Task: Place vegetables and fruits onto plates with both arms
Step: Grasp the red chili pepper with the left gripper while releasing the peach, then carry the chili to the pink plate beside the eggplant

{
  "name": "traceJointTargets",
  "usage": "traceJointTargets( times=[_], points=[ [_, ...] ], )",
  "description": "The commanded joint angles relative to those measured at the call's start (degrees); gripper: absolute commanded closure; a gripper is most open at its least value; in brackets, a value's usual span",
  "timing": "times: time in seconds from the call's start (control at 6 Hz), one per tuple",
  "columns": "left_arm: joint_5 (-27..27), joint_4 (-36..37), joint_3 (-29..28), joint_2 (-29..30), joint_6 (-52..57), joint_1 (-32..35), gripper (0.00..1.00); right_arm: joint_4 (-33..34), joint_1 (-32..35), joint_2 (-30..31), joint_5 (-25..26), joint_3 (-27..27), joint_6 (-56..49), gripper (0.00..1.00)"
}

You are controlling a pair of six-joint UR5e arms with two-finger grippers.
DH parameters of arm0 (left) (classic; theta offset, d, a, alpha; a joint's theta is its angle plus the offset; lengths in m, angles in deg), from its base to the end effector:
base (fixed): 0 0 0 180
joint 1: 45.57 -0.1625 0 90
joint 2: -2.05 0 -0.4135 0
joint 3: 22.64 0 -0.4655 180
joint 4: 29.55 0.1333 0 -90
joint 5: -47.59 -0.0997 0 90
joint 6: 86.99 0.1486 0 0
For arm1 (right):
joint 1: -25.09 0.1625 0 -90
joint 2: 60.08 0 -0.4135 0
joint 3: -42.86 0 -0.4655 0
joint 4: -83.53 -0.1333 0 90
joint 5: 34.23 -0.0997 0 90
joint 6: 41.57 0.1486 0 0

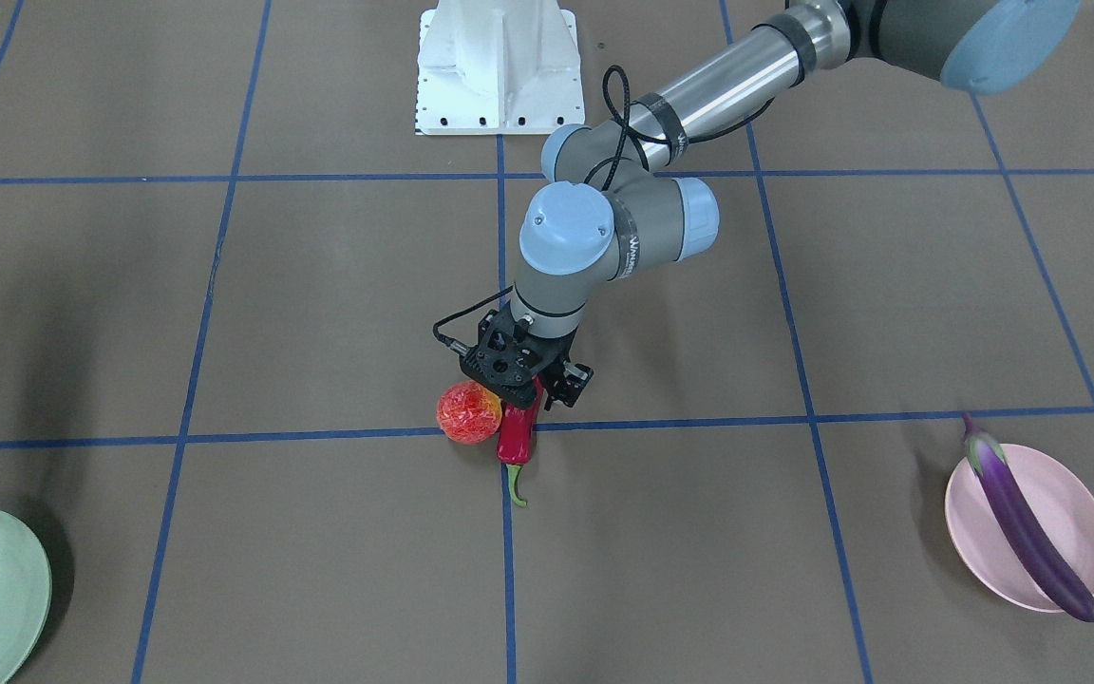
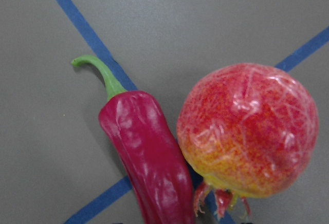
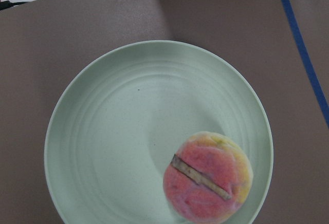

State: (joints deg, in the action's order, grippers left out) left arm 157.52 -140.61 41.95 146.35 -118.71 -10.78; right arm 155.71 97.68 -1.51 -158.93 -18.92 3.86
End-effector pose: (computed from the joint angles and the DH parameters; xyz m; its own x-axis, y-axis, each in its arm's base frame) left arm 0.7038 -0.5896 0.1925 0.5518 0.5904 -0.5890 -0.2801 0.7965 0.5358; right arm -0.1981 -0.7944 0.5675 0.7066 0.3251 0.6285 -0.3193 0.9391 -0.1267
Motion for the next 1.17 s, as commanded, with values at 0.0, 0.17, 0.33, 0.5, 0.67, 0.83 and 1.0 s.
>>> traceJointTargets(
  times=[0.0,0.17,0.33,0.5,0.67,0.83,1.0],
  points=[
    [0.02,-0.04,-1.04,0.11,0.52,-0.24,0.26,-0.11,0.01,0.66,0.08,-0.36,-0.25,0.0],
    [0.02,-0.04,-1.05,0.11,0.44,-0.24,0.68,-0.11,0.01,0.66,-0.01,-0.36,-0.25,0.0],
    [0.02,-0.21,-0.96,0.19,0.61,-0.07,1.0,-0.11,0.01,0.66,0.25,-0.28,-0.42,0.0],
    [0.28,-0.04,-0.44,0.28,0.61,0.46,1.0,-0.11,0.01,0.66,0.17,-0.28,-0.42,0.0],
    [0.72,0.31,3.13,-0.41,0.44,2.29,1.0,-0.11,-0.08,0.66,0.25,-0.28,-0.42,0.0],
    [4.2,0.31,7.17,-5.82,-0.35,5.87,1.0,-0.37,-0.08,0.66,0.25,-0.36,-0.34,0.0],
    [4.85,0.31,7.82,-9.53,-2.01,9.74,1.0,-0.46,-0.08,0.92,0.25,-0.8,-0.08,0.0]
  ],
)
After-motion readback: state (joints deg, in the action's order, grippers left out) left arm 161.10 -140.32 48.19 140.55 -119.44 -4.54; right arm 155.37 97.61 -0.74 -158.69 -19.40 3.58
